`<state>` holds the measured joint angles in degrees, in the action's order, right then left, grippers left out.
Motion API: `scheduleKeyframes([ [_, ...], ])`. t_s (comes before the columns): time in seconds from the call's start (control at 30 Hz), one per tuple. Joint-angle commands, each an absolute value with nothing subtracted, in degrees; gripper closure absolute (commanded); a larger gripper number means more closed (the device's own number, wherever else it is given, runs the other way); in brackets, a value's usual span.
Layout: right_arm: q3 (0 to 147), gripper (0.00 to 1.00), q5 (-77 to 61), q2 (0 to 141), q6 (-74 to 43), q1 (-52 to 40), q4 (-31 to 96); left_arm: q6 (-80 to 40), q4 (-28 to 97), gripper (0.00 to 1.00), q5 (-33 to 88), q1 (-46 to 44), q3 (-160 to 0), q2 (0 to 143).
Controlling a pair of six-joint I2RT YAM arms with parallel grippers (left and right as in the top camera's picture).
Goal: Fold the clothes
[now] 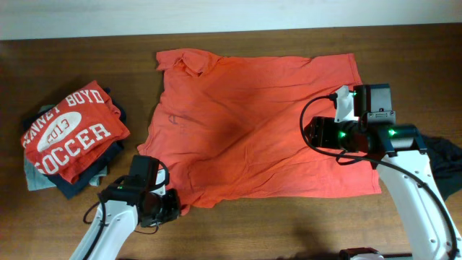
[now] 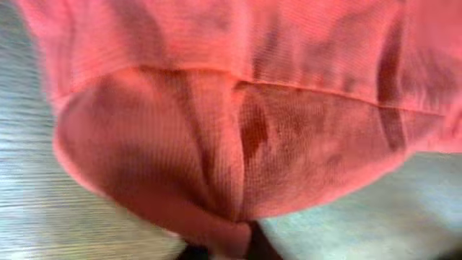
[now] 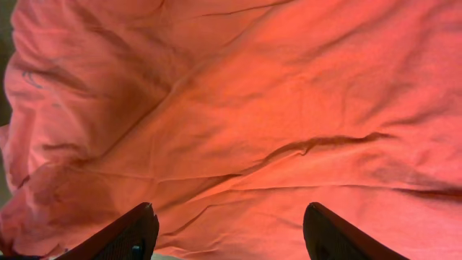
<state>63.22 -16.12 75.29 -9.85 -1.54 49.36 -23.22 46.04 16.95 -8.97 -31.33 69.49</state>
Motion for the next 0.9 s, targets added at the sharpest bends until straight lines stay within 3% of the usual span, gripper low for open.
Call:
scheduleKeyframes([
  [0.0, 63.33, 0.31, -14.72, 75.37, -9.19, -1.87, 49.54, -23.35, 46.63, 1.00, 23.38, -8.82, -33.17, 69.63],
  [0.33, 63.33, 0.30, -14.33, 75.37, -9.19, -1.87, 49.54, -22.68, 52.82, 0.99, 21.15, -8.82, -47.13, 69.63],
  [0.5, 63.33, 0.30, -14.33, 75.37, -9.19, -1.87, 49.52, -22.74, 51.09, 0.81, 10.87, -8.14, -48.60, 69.87],
  [0.67, 63.33, 0.30, -14.31, 75.37, -9.19, -1.87, 49.52, -22.65, 45.60, 0.79, 8.91, -7.44, -48.60, 73.87],
  [0.87, 63.33, 0.30, -14.31, 75.37, -9.21, -1.87, 50.24, -19.77, 47.00, 0.79, 17.30, -7.49, -48.60, 79.66],
])
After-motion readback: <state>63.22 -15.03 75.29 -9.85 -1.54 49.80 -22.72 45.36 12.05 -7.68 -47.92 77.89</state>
